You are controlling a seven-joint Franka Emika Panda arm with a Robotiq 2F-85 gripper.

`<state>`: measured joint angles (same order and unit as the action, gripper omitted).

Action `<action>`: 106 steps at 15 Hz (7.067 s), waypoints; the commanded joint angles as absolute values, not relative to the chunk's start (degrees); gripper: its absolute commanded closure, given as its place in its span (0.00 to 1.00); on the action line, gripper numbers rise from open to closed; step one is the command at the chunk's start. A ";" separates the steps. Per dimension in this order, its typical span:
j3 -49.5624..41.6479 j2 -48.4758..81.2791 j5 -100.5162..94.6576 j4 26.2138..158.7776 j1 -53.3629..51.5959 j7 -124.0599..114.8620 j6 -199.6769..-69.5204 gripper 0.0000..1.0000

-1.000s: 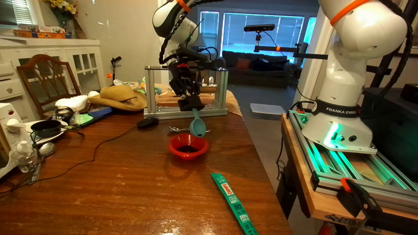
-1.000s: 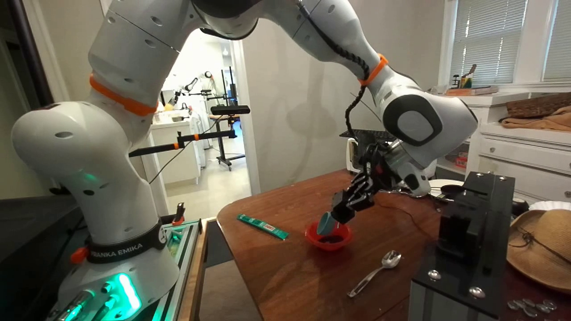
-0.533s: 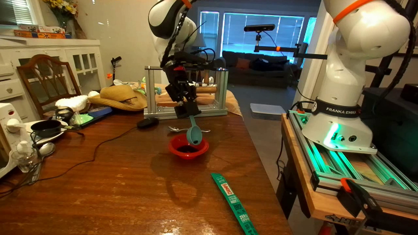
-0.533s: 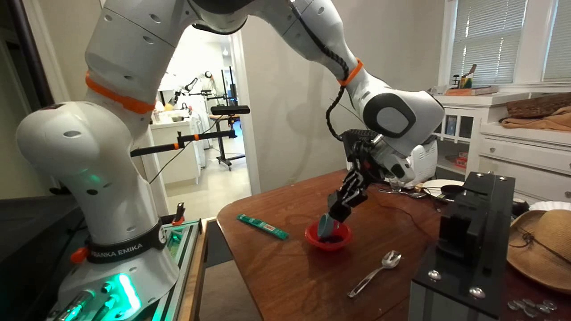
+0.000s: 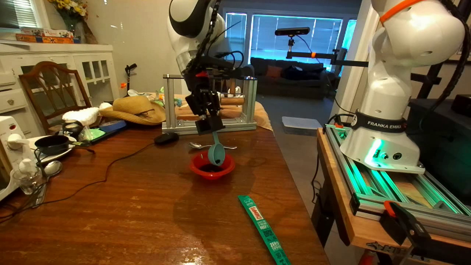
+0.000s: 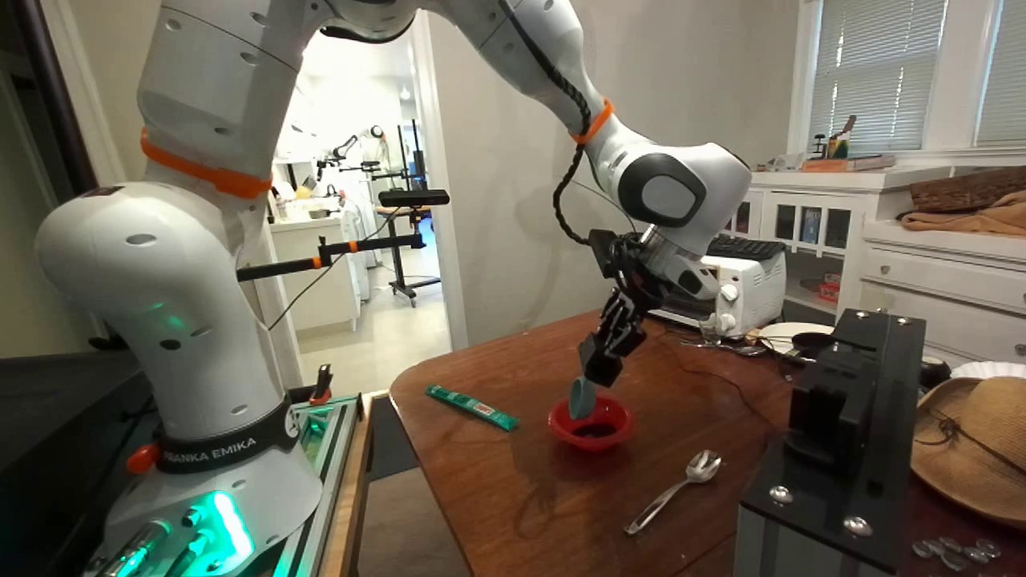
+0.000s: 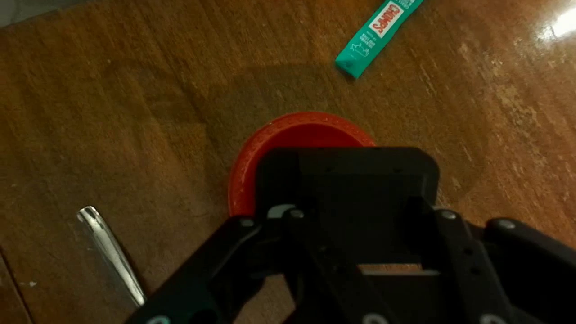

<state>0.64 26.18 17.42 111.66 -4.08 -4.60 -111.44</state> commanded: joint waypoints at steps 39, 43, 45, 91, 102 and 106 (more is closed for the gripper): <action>5.26 15.69 3.75 143.43 -9.74 -4.49 -176.56 0.77; 3.45 16.79 0.85 143.59 -11.07 -4.08 -180.28 0.77; 1.27 17.76 -0.43 143.33 -13.12 -3.70 -182.87 0.77; -1.87 20.55 18.13 150.03 -25.49 9.30 -199.73 0.77; -8.18 21.72 27.15 148.62 -33.84 10.87 -204.27 0.77; -10.63 21.50 30.42 147.76 -36.60 12.13 -202.48 0.77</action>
